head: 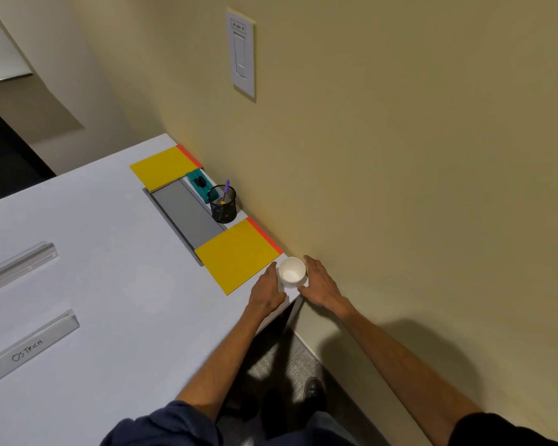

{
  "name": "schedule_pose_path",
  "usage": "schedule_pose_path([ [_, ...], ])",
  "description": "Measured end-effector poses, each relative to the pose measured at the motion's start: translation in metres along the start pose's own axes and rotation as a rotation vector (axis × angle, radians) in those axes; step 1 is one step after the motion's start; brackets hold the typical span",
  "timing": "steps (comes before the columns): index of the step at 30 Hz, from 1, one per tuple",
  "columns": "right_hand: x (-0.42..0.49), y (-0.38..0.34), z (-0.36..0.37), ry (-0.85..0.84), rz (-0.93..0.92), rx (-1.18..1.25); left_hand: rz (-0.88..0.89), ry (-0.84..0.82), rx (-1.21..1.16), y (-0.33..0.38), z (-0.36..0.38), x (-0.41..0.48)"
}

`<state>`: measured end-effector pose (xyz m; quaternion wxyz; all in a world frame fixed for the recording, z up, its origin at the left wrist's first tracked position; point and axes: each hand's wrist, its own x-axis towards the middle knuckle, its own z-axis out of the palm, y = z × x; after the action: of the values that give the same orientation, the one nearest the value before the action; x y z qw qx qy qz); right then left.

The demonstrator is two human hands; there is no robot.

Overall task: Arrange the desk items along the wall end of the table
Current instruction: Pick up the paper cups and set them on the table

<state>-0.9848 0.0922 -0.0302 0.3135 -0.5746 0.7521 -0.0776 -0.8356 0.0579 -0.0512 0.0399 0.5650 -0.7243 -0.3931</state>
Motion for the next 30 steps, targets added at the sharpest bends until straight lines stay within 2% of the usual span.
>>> schedule_pose_path([
  [7, 0.020, 0.003, -0.005, -0.119, 0.003, 0.075, -0.062, -0.046, 0.041, 0.004, 0.004, 0.018],
  [12, 0.036, 0.002, -0.004, -0.170, -0.027, 0.105, -0.074, -0.047, -0.048, 0.005, 0.003, 0.028],
  [18, 0.054, -0.005, -0.013, -0.172, -0.123, 0.199, -0.036, 0.056, -0.180, 0.004, -0.018, 0.026],
  [25, 0.065, -0.036, -0.024, -0.220, -0.246, 0.238, -0.096, 0.230, -0.304, -0.006, -0.046, 0.006],
  [30, 0.063, -0.062, -0.020, -0.263, -0.286, 0.328, -0.154, 0.333, -0.294, -0.013, -0.061, -0.020],
])
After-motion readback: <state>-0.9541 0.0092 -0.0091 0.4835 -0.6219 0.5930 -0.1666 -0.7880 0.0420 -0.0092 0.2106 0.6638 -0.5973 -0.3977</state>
